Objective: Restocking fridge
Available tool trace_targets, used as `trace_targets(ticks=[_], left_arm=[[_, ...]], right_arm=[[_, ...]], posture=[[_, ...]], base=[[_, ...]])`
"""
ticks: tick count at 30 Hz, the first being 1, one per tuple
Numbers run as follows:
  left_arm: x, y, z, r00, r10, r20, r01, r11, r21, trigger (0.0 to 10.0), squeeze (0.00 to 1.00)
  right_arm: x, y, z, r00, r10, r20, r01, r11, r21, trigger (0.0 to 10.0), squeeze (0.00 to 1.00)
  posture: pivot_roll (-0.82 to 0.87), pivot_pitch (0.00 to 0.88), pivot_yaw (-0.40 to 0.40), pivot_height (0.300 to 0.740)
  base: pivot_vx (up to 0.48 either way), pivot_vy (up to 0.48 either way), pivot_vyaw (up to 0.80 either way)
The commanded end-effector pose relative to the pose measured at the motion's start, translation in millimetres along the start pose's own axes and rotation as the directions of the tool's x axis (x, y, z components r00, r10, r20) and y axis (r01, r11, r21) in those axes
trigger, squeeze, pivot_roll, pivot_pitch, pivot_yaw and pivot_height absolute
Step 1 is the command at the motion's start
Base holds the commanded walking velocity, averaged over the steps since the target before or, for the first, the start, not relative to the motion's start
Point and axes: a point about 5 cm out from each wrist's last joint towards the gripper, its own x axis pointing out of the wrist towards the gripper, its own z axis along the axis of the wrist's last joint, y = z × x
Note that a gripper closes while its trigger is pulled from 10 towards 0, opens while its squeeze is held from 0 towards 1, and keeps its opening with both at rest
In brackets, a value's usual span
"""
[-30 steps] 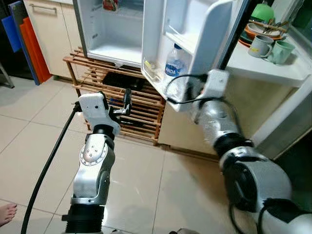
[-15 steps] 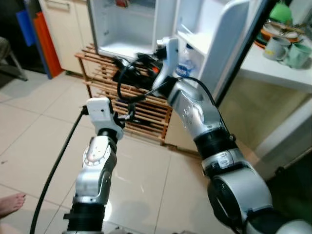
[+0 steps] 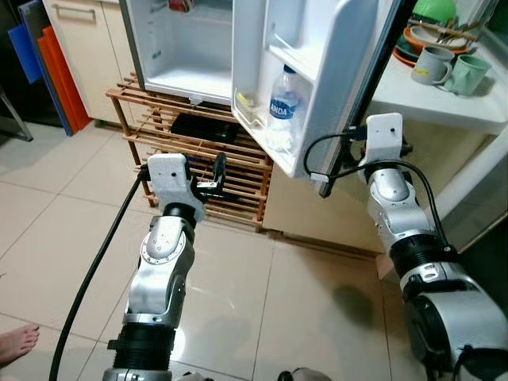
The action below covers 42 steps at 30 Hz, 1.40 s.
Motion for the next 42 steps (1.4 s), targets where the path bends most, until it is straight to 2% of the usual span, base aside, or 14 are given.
trace_targets(ticks=[1, 10, 14, 22, 27, 28, 29, 30, 32, 34, 37, 38, 41, 42], left_arm=[[-5.1, 4.9, 2, 1.0, 0.023, 0.005, -0.023, 1.0, 0.017, 10.0, 0.0], [-37.2, 25.0, 5, 0.995, 0.093, -0.028, -0.091, 0.994, 0.056, 10.0, 0.0], [-44.3, 20.6, 0, 0.994, 0.083, -0.068, -0.081, 0.996, 0.037, 10.0, 0.0], [-42.9, 8.8, -7, 0.992, 0.012, -0.126, -0.011, 1.0, 0.009, 10.0, 0.0], [-64.6, -8.9, -70, 0.828, -0.175, -0.532, 0.268, 0.958, 0.102, 10.0, 0.0], [-64.6, -8.9, -70, 0.828, -0.175, -0.532, 0.268, 0.958, 0.102, 10.0, 0.0], [-72.6, -9.1, -81, 0.781, -0.186, -0.597, 0.29, 0.954, 0.081, 10.0, 0.0], [-72.6, -9.1, -81, 0.781, -0.186, -0.597, 0.29, 0.954, 0.081, 10.0, 0.0], [-76.8, -15.2, -92, 0.73, -0.226, -0.645, 0.329, 0.943, 0.042, 10.0, 0.0], [-71.6, -19.6, -92, 0.73, -0.243, -0.639, 0.345, 0.938, 0.037, 10.0, 0.0], [-56.7, -26.9, -84, 0.756, -0.273, -0.595, 0.369, 0.928, 0.042, 10.0, 0.0], [-31.0, -29.8, -64, 0.83, -0.277, -0.485, 0.342, 0.938, 0.049, 10.0, 0.0], [-21.9, -30.5, -56, 0.855, -0.278, -0.438, 0.33, 0.943, 0.046, 10.0, 0.0], [-11.0, -30.8, -43, 0.89, -0.271, -0.366, 0.305, 0.951, 0.038, 10.0, 0.0]], right_arm=[[4.6, -4.9, 6, 0.999, -0.032, -0.007, 0.032, 1.0, 0.0, 10.0, 0.11], [8.8, -5.2, -1, 0.984, -0.01, -0.178, 0.049, 0.976, 0.212, 10.0, 0.11], [9.8, 21.0, 13, 0.975, 0.181, -0.125, -0.082, 0.828, 0.555, 10.0, 0.12], [4.5, 64.2, 49, 0.883, 0.458, 0.105, -0.42, 0.669, 0.613, 10.0, 0.13], [-40.7, 111.1, 82, 0.534, 0.757, 0.376, -0.818, 0.349, 0.456, 10.0, 0.11], [-40.7, 111.1, 82, 0.534, 0.757, 0.376, -0.818, 0.349, 0.456, 10.0, 0.11], [-66.1, 115.3, 89, 0.421, 0.793, 0.441, -0.875, 0.227, 0.427, 10.0, 0.11], [-66.1, 115.3, 89, 0.421, 0.793, 0.441, -0.875, 0.227, 0.427, 10.0, 0.11], [-109.8, 111.2, 85, 0.288, 0.816, 0.502, -0.893, 0.038, 0.449, 10.0, 0.11], [-111.8, 102.9, 75, 0.317, 0.805, 0.502, -0.861, 0.022, 0.508, 10.0, 0.11], [-96.5, 84.1, 55, 0.445, 0.764, 0.467, -0.798, 0.101, 0.594, 10.0, 0.11], [-77.5, 71.0, 40, 0.561, 0.725, 0.4, -0.751, 0.241, 0.615, 10.0, 0.11], [-72.0, 67.0, 34, 0.602, 0.71, 0.366, -0.728, 0.3, 0.617, 10.0, 0.11], [-63.8, 60.1, 22, 0.695, 0.665, 0.274, -0.664, 0.447, 0.6, 10.0, 0.11]], posture=[[0.0, 0.0, -0.047, 0.74], [0.09, 0.005, -0.068, 0.74], [0.07, 0.042, -0.064, 0.74], [0.02, 0.053, -0.059, 0.74], [-0.02, 0.03, -0.068, 0.74], [-0.02, 0.03, -0.068, 0.74], [-0.03, 0.024, -0.068, 0.74], [-0.03, 0.024, -0.068, 0.74], [-0.04, 0.0, -0.062, 0.74], [-0.04, 0.0, -0.048, 0.74], [-0.04, 0.0, -0.035, 0.74], [-0.05, 0.0, -0.018, 0.74], [-0.05, 0.0, -0.018, 0.74], [-0.04, 0.0, -0.016, 0.74]], base=[[0.0, 0.0, 0.0], [0.0, 0.0, 0.0], [0.0, 0.0, 0.0], [0.0, 0.0, 0.0], [0.0, 0.0, 0.0], [0.0, 0.0, 0.0], [0.0, 0.0, 0.0], [0.0, 0.0, 0.0], [0.0, 0.0, 0.0], [0.0, 0.0, 0.0], [0.0, 0.0, 0.0], [0.0, 0.0, 0.0], [0.0, 0.0, 0.0], [0.0, 0.0, 0.0]])
